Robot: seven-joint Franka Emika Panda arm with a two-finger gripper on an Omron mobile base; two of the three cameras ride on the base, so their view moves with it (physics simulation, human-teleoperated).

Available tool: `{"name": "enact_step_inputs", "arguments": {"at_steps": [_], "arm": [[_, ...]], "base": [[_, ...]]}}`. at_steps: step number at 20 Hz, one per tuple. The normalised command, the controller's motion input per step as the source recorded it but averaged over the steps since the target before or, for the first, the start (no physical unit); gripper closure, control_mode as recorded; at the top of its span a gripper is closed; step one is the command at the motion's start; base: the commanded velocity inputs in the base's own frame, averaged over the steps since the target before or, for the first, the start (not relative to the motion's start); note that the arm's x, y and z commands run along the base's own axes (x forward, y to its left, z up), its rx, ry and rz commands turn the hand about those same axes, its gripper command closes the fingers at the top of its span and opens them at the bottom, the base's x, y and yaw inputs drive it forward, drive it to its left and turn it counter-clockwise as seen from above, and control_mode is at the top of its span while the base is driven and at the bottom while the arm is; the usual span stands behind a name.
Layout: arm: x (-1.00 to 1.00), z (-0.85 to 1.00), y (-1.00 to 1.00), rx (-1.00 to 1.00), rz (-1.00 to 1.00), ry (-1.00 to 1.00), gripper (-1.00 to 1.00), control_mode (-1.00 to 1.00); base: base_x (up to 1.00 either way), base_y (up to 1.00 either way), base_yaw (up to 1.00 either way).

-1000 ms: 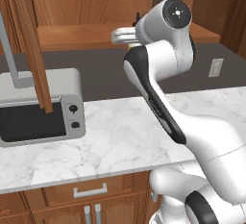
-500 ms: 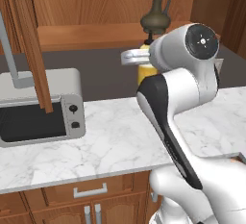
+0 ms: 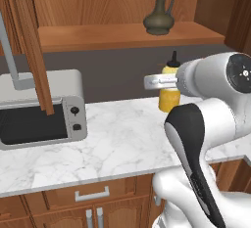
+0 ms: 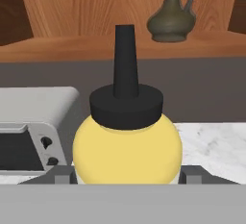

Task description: Move the mustard and oil and vinegar bottle from the cabinet to the dining counter.

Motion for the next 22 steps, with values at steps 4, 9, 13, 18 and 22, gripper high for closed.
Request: {"name": "enact_step_inputs", "arguments": {"at_steps": [4,9,13,18,22], "arm": [[-0.35,-0.06,-0.25,0.0,0.0,0.0,1.0,-1.0],[-0.1,-0.12,-0.06,-0.02,0.0,0.01,1.0,-1.0],[0.01,-0.01,0.0,0.0,0.0,0.03,1.0,-1.0],[0.0,0.0,0.0,0.0,0.0,0.0,1.0,-1.0],[0.0,0.0,0.0,0.0,0.0,0.0,1.0,-1.0]], "base": [[0.0,0.0,0.0],[0.0,0.0,0.0],[0.0,0.0,0.0],[0.0,0.0,0.0],[0.0,0.0,0.0]]}}
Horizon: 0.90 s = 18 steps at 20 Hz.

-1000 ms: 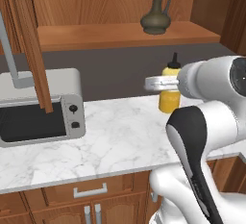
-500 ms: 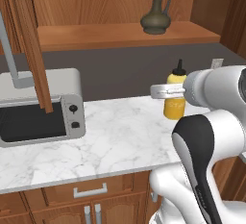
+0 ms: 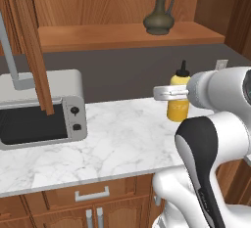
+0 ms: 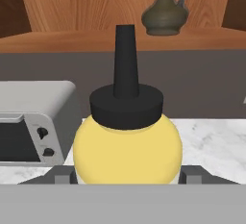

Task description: Move the mustard and oil and vinegar bottle from the cabinet to the dining counter.

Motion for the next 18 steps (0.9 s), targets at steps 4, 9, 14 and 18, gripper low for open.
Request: {"name": "enact_step_inputs", "arguments": {"at_steps": [4,9,14,18], "arm": [[0.0,0.0,0.0,0.0,0.0,0.0,1.0,-1.0],[0.0,0.0,0.0,0.0,0.0,0.0,1.0,-1.0],[0.0,0.0,0.0,0.0,0.0,0.0,1.0,-1.0],[-0.3,0.0,0.14,-0.01,0.0,0.0,1.0,-1.0]], "base": [[0.0,0.0,0.0],[0.0,0.0,0.0],[0.0,0.0,0.0],[0.0,0.0,0.0]]}}
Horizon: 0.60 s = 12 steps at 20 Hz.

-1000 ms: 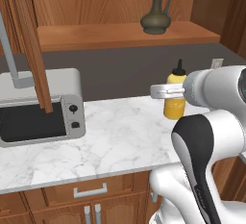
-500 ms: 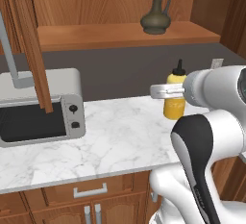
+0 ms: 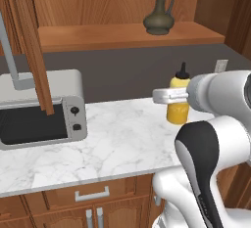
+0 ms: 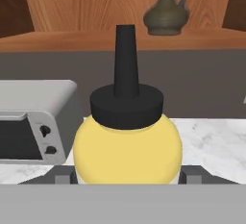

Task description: Move the mustard and oil and vinegar bottle from the cabinet to the dining counter.

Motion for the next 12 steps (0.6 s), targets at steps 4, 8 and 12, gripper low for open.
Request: {"name": "enact_step_inputs", "arguments": {"at_steps": [4,8,12], "arm": [[-0.67,-0.01,0.27,-0.06,0.0,-0.13,1.0,-1.0],[-0.7,-0.02,0.3,-0.08,0.01,-0.14,1.0,-1.0],[-0.36,-0.02,0.09,-0.01,-0.04,-0.02,1.0,-1.0]], "base": [[0.0,0.0,0.0],[0.0,0.0,0.0],[0.0,0.0,0.0]]}}
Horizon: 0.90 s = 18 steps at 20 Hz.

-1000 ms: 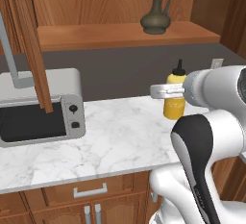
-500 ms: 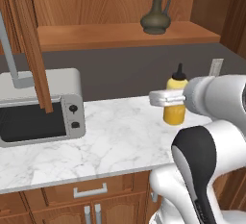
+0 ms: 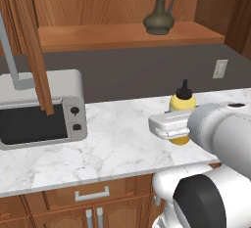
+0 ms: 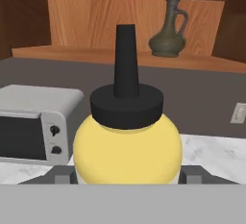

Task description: Move the mustard and oil and vinegar bottle from the cabinet to the dining counter.

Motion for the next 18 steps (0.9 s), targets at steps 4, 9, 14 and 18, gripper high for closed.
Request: {"name": "enact_step_inputs", "arguments": {"at_steps": [4,9,14,18], "arm": [[-0.01,-0.01,-0.01,0.01,-0.04,0.04,1.0,-1.0],[0.0,-0.05,0.0,0.0,0.0,0.07,1.0,-1.0],[0.0,0.0,0.0,0.0,0.0,0.0,1.0,-1.0],[0.0,0.0,0.0,0.0,0.0,0.0,1.0,-1.0]], "base": [[0.0,0.0,0.0],[0.0,0.0,0.0],[0.0,0.0,0.0],[0.0,0.0,0.0]]}}
